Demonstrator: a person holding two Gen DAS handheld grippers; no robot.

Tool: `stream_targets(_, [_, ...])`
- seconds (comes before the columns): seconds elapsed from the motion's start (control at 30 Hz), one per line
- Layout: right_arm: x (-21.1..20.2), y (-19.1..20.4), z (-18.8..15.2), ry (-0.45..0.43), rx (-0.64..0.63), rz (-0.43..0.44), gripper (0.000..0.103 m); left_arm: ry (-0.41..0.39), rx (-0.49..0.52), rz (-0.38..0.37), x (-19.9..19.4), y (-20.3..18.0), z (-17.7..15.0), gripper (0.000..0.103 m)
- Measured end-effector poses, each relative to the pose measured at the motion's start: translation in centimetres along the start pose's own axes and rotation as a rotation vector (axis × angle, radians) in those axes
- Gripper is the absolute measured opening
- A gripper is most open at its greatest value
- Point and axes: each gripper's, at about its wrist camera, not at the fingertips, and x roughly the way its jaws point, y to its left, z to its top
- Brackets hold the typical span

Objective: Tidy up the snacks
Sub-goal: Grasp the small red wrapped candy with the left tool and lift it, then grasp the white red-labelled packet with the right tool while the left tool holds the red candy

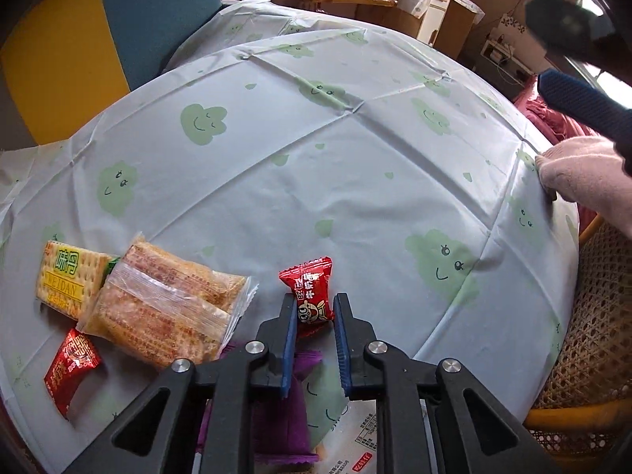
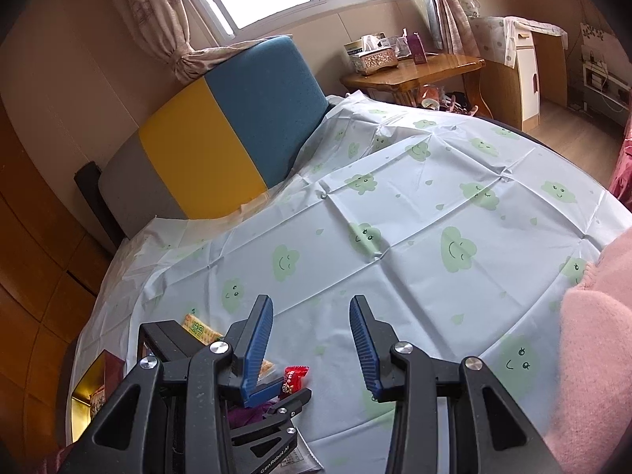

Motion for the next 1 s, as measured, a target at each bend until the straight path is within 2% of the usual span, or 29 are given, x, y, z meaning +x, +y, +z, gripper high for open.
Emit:
stream_targets(0.27, [0.3,-0.1,-0.1,0.015,0.004,-0.004,0.041,-0.181,-0.085,0.006,-6.1,2.2,-0.8,0.018])
stream_targets(0.4, [0.6,0.2,-0.2,0.033,-0.01,-0.008,0.041,-0.236,-0.172,0.05,-9.2,4.5,-2.7,0.018])
stream_targets(0.5, [0.8,0.8,-0.4,0.042,-0.045,-0.027,0.041,-0.238,-0.232,0.08,-10.5,6.4,-5.4,0.018])
stream_targets(0.6, [1.1,1.6,-0.7,0.056,-0.09,-0.04,0.041,-0.201,-0.26,0.145,-10.8,7.3,-8.7,0.018])
stream_targets(0.77, [1.8,2.9,-1.4,0.095,-0.163,-0.054,0.041,-0.105,-0.273,0.204,-9.0,7.4,-13.5,0.018])
stream_targets(0.87, [2.6,3.5,-2.0,0.152,-0.194,-0.028,0.041,-0.068,-0.289,0.241,-8.0,7.6,-15.6,0.018])
stream_targets(1.0, [3.3,4.4,-3.0,0.203,-0.236,-0.038,0.041,-0.096,-0.306,0.237,-8.1,7.8,-16.7,0.019])
